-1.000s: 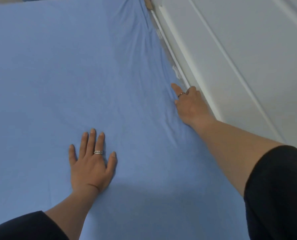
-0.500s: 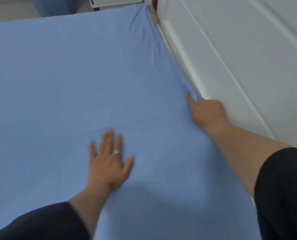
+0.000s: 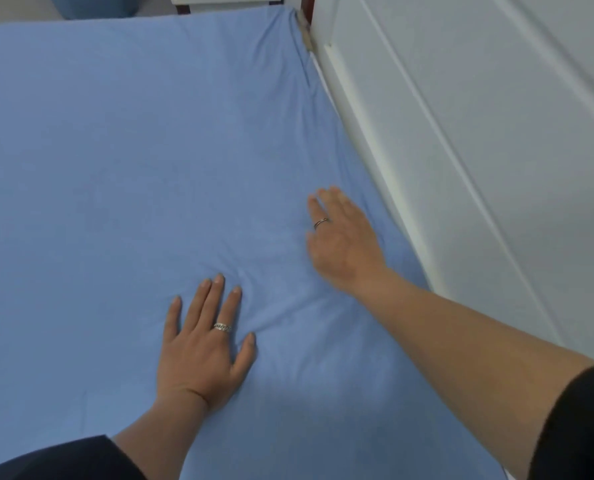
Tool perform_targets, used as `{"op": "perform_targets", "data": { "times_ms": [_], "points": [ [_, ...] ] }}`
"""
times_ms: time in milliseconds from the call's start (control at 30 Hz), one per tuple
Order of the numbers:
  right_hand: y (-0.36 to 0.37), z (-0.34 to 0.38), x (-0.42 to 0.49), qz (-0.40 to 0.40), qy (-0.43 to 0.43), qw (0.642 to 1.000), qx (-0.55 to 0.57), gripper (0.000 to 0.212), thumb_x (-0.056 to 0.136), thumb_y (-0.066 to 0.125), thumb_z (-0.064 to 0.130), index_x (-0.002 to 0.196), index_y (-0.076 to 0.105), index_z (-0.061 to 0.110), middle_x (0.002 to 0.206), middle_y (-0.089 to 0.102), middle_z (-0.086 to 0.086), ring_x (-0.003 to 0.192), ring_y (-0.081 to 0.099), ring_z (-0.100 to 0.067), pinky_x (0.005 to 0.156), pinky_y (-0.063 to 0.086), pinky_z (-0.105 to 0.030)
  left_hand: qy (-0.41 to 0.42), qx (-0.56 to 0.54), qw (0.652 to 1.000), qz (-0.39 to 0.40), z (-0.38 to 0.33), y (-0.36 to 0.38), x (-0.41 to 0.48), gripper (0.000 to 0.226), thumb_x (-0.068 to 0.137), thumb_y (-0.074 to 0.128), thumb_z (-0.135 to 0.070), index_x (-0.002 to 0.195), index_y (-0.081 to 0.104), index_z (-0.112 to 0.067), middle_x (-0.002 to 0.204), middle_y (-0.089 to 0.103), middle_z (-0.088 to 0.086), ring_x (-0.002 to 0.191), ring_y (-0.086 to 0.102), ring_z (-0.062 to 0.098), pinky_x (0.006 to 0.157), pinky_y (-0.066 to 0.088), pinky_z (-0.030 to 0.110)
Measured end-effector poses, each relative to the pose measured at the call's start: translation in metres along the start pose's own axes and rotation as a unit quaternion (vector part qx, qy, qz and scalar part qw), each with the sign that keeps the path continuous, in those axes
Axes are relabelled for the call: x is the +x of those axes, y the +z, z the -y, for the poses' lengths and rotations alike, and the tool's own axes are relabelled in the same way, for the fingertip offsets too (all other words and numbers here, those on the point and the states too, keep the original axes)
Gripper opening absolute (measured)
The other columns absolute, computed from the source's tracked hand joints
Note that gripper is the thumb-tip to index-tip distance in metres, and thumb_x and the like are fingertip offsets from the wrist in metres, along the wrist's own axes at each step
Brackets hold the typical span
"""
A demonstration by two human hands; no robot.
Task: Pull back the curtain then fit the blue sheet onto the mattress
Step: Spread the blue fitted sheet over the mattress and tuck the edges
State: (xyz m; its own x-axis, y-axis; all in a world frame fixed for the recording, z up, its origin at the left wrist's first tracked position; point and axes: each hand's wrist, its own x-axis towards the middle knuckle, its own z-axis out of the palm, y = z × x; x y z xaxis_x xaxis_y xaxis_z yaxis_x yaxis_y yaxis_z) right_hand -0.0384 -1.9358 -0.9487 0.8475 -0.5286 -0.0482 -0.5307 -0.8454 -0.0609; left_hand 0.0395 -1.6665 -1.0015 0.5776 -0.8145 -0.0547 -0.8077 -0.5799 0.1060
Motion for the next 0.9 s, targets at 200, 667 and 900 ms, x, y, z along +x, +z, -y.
{"op": "perform_targets", "data": {
  "times_ms": [200,667,900],
  "points": [
    [0.037,-0.052,-0.018,0.054,0.085,0.995,0.01,0.088,0.091,0.018,0.075,0.16,0.003,0.023,0.168,-0.001,-0.006,0.154,-0.006,-0.023,0.124,-0.002,-0.04,0.011,0.005,1.0,0.001,0.003,0.001,0.001,0.076,0.089,0.038,-0.061,0.155,0.031,-0.025,0.166,0.016,-0.001,0.153,0.013,0.016,0.121,0.012,0.053],
    [0.051,-0.043,0.005,-0.001,0.105,0.994,-0.009,0.081,0.092,0.008,0.076,0.159,0.005,0.031,0.168,0.003,-0.002,0.154,-0.004,-0.02,0.124,-0.001,-0.046,0.004,-0.01,1.0,0.001,0.0,-0.001,0.002,0.07,0.091,0.037,-0.055,0.154,0.032,-0.023,0.165,0.019,0.001,0.153,0.015,0.017,0.121,0.014,0.055],
    [0.055,-0.047,0.009,-0.007,0.098,0.995,-0.021,0.082,0.091,0.015,0.075,0.159,0.012,0.029,0.167,0.011,-0.005,0.154,0.005,-0.023,0.124,0.009,-0.047,-0.05,-0.035,0.994,-0.092,0.055,-0.035,0.106,0.064,0.089,0.041,-0.053,0.147,0.041,-0.028,0.158,0.034,0.003,0.147,0.029,0.022,0.116,0.021,0.051]
  ]
}}
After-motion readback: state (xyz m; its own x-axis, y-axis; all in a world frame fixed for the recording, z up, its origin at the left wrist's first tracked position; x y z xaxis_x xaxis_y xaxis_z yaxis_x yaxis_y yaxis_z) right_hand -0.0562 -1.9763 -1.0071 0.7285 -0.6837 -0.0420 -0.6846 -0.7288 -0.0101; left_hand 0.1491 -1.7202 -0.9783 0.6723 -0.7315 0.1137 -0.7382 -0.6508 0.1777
